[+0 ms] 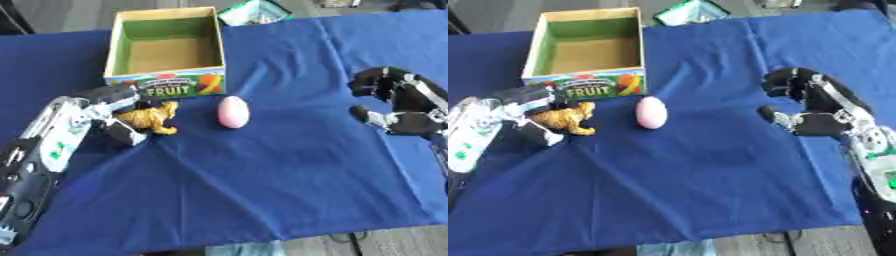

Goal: Pick up objects on the table and place them in the box.

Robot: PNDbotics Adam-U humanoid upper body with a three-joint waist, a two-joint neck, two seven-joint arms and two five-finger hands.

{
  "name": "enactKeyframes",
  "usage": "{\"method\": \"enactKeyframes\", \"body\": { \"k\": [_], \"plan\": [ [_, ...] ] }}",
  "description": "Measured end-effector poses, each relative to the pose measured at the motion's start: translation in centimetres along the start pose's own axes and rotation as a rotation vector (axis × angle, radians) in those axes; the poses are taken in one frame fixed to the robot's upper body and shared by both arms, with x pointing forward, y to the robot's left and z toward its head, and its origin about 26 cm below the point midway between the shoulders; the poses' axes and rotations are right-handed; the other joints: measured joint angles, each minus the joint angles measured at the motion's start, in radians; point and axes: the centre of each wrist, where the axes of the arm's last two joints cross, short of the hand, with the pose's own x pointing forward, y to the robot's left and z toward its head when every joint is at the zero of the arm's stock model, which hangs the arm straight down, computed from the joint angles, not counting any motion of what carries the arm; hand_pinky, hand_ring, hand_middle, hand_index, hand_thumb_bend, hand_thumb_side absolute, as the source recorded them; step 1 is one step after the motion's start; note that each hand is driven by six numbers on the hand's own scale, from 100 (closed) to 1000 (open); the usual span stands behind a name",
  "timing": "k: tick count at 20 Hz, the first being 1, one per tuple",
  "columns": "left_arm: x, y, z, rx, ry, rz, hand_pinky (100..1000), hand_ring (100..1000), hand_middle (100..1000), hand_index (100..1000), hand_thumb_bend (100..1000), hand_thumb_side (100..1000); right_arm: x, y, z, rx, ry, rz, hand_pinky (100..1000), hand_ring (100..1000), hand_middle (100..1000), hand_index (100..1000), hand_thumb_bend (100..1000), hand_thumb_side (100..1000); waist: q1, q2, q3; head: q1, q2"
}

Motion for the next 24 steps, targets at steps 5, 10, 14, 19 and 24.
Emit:
{"method": "enactKeyframes", "body": {
  "k": [5,10,14,19,24],
  "plan": [
    [-0.5,0.6,1.2,-0.008,-0.003,0.005,657,421,407,676,100,191,0.0,0.0,0.0,-0.001,0.0,0.0,804,815,617,762,442,182,0.0,0.001,0.0,-0.002,0.0],
    [-0.7,2.9,3.2,0.007,-0.036,-0.015,664,427,415,682,100,195,0.0,0.0,0.0,-0.001,0.001,-0.001,804,815,617,761,440,182,0.002,0.001,0.0,-0.008,0.0],
    [-0.8,4.4,4.6,0.014,-0.06,-0.014,665,431,418,685,100,192,-0.2,0.1,0.2,-0.002,0.007,-0.003,805,815,617,761,440,183,0.002,-0.002,0.001,-0.01,0.0],
    [-1.1,5.8,5.6,0.025,-0.059,-0.027,664,435,421,689,100,191,-0.4,0.1,0.3,-0.002,0.012,-0.006,805,815,617,761,440,184,0.004,-0.005,0.0,-0.011,0.0],
    [-1.1,7.5,5.8,0.054,-0.044,-0.064,663,437,421,692,100,187,-0.4,0.1,0.3,-0.001,0.013,-0.006,805,815,617,761,440,184,0.006,-0.011,-0.003,-0.011,0.0]
  ]
}}
